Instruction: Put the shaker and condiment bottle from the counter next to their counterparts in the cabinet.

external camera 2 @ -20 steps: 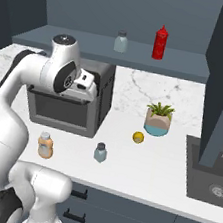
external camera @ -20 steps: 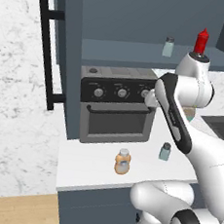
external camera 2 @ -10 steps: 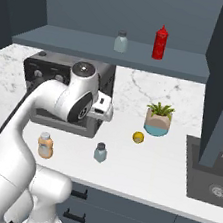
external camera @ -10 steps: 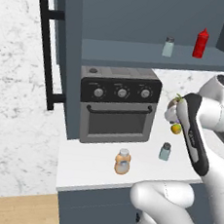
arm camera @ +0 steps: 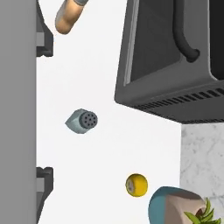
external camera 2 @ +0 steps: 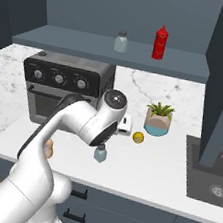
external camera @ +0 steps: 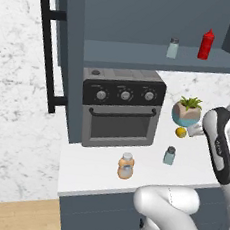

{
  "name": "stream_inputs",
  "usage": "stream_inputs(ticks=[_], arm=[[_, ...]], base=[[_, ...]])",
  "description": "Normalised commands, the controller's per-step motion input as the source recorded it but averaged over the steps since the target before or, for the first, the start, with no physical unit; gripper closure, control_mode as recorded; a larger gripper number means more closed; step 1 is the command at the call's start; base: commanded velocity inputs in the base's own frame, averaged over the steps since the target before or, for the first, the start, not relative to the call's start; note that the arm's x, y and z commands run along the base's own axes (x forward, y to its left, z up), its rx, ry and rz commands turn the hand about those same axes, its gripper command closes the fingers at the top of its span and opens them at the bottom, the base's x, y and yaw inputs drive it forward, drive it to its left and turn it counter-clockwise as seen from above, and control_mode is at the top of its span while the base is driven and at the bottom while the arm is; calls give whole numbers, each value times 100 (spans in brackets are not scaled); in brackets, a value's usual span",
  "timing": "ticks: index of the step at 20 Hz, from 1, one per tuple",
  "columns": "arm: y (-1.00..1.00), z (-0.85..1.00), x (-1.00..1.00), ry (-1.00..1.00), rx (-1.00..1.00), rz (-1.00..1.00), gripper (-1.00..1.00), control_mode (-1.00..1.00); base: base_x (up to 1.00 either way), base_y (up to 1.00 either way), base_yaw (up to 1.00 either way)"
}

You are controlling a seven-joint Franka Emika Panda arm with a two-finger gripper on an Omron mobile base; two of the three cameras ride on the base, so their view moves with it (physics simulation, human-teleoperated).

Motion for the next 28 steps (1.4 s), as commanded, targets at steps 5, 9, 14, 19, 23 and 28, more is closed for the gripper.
stream_inputs(ticks=[5,9,14,19,23,28], arm=[[-32,-25,0,-3,4,21,-100,-100],[-10,-42,0,-15,0,33,-100,-100],[0,-48,10,-19,0,37,-100,-100],[-3,-32,14,-21,0,31,-100,-100],[-29,-13,17,-13,0,20,-100,-100],[-7,-16,0,-8,0,16,-100,-100]], base=[[0,0,0],[0,0,0],[0,0,0],[0,0,0],[0,0,0],[0,0,0]])
